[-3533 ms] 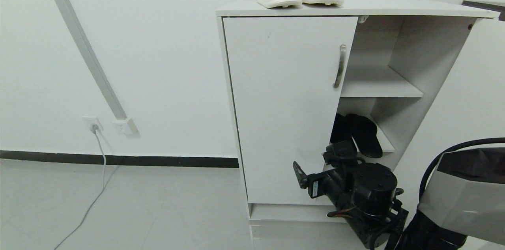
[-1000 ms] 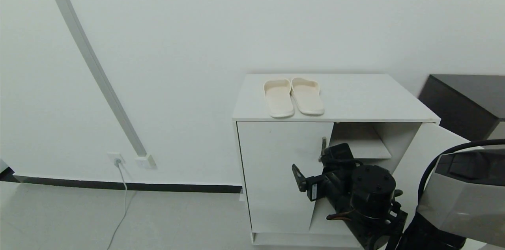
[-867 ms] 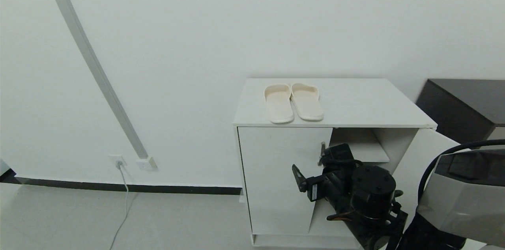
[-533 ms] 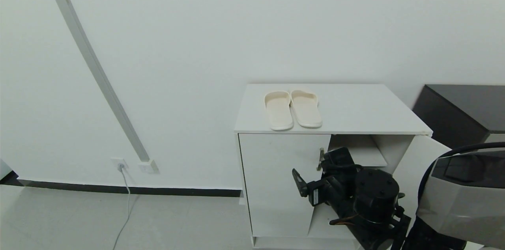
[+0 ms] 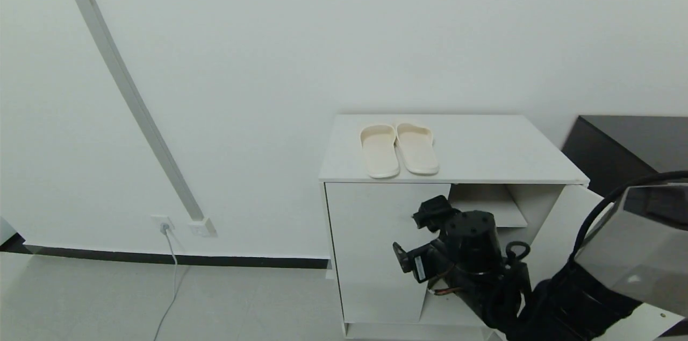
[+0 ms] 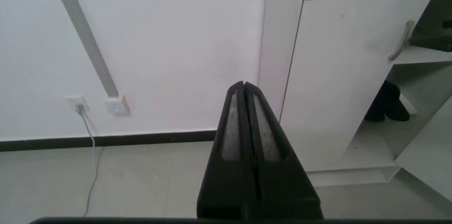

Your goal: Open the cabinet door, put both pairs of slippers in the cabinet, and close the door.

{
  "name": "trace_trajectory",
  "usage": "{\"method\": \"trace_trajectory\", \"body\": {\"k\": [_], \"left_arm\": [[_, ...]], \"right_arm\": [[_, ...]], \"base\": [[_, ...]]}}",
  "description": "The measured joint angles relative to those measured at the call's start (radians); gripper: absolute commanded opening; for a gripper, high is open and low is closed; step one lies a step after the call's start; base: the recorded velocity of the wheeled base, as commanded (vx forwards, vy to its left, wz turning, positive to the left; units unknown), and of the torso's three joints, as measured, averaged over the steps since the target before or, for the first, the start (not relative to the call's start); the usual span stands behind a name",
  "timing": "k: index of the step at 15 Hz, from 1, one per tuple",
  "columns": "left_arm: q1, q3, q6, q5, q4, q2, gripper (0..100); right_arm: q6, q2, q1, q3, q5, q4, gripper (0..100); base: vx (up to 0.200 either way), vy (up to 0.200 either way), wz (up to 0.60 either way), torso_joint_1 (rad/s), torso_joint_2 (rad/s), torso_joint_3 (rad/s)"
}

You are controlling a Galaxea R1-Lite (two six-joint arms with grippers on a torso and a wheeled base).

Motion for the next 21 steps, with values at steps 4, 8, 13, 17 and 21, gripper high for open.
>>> {"method": "trace_trajectory", "body": {"k": [4, 8, 13, 17, 21], "left_arm": [[0.000, 0.000, 0.000, 0.000, 0.000, 0.000, 0], [0.000, 0.000, 0.000, 0.000, 0.000, 0.000, 0], [0.000, -0.001, -0.001, 0.000, 0.000, 0.000, 0], [0.000, -0.001, 0.000, 0.000, 0.000, 0.000, 0], [0.000, -0.001, 0.000, 0.000, 0.000, 0.000, 0]], "right_arm": [[0.164, -0.109, 0.014, -0.306, -0.064, 0.381, 100], [0.168, -0.117, 0.024, -0.383, -0.154, 0.290, 100], [0.154, -0.108, 0.024, -0.343, -0.149, 0.279, 100], [0.144, -0.100, 0.025, -0.335, -0.149, 0.266, 100], [0.140, -0.093, 0.024, -0.333, -0.147, 0.262, 100]], "base": [[0.000, 0.000, 0.00, 0.000, 0.00, 0.000], [0.000, 0.000, 0.00, 0.000, 0.00, 0.000], [0.040, 0.000, 0.00, 0.000, 0.00, 0.000], [0.200, 0.000, 0.00, -0.003, 0.00, 0.001], [0.200, 0.000, 0.00, 0.007, 0.00, -0.001]]}}
